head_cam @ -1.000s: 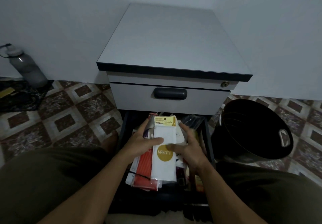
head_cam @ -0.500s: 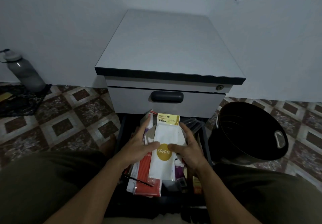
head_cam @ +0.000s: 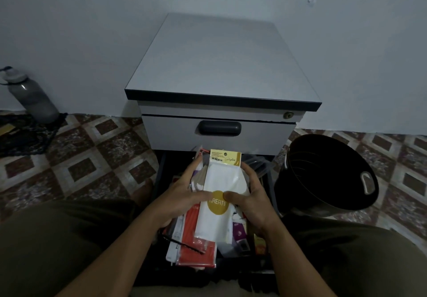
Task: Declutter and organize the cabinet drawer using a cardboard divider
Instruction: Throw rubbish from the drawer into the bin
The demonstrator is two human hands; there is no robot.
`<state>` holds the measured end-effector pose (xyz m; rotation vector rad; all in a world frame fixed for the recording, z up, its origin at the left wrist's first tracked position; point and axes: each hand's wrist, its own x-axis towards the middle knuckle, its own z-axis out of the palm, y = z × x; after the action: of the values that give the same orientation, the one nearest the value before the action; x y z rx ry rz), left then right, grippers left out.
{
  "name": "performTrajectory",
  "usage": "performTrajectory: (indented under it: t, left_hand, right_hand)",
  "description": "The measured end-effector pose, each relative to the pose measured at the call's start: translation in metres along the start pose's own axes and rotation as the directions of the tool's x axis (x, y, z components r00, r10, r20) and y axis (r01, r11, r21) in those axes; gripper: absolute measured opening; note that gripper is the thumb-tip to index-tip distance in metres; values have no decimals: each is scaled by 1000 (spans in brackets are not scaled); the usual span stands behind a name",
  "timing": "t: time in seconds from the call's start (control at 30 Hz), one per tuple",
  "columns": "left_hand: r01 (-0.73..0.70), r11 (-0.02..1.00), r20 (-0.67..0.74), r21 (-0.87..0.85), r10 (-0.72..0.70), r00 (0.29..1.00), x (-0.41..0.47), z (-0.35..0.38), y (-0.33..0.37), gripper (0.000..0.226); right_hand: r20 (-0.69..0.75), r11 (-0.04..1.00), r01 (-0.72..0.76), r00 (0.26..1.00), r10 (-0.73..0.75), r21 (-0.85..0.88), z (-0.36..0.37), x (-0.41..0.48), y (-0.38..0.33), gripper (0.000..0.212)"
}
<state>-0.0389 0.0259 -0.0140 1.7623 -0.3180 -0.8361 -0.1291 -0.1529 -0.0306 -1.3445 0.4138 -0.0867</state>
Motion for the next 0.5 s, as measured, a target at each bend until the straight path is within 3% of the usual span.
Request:
performTrajectory:
  t: [0.5]
  left_hand:
    - [-45,998,16,-37,46,999,-28,9,23,94]
  right_hand:
    - [-33,997,65,997,-66,-34,3,-39,-29,77]
